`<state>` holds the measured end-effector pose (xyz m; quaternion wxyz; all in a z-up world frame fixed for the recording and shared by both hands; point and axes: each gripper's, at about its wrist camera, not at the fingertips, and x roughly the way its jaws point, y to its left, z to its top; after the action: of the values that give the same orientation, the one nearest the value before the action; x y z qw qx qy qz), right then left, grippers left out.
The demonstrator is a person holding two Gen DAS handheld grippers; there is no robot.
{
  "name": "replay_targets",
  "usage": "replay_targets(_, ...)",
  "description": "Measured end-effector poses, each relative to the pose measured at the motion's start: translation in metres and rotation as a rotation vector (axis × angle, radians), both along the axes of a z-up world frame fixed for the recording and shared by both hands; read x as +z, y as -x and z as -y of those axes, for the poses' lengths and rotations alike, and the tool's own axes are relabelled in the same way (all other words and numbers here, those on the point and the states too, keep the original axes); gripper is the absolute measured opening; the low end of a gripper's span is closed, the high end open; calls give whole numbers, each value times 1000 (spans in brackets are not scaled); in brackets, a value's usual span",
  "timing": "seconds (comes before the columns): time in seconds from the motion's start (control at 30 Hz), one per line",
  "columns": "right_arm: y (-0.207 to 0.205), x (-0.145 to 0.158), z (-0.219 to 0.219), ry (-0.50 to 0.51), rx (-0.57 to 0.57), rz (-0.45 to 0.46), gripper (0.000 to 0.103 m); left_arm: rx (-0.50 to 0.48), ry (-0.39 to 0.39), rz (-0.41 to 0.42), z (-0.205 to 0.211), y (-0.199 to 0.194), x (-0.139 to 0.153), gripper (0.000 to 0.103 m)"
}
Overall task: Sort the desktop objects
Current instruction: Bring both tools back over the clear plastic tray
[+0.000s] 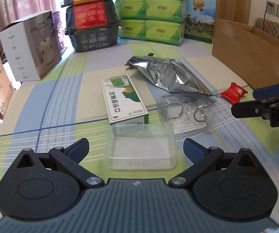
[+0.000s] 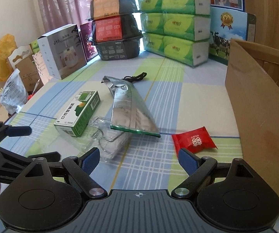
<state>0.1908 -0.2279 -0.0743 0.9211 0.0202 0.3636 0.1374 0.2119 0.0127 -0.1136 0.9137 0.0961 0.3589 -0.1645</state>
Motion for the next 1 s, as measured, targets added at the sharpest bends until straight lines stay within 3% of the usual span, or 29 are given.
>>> replay_targets(0.1,-4,1,0,-18,-2,1,85,-2,-42,-6,6,-7,-8,97)
replay_targets(0.17,-6,0,-1,-30,-3,-7,85,2,-52,-16,4,-9,-10,83)
replay_targets(0.4,-16,-5,-20,-58,42,-40,85,104,-32,14,-21,-13,0,83)
replay_targets(0.83,-49,-27,-46,-47,46,-72,84,133,-16,-2,-34,-17,-6,83)
replay_targets(0.9,-53,-31,-49,-44,46,-77,71,139,-7,-4,-36,-18,-6,83)
replay_targets(0.97,-56,-35,-51,-33,45,-99,46,136,-8,-6,-36,-17,-6,83)
replay_targets(1.0,-56,-36,-51,-23,42,-98,44,132,-10,-8,-35,-17,-7,83)
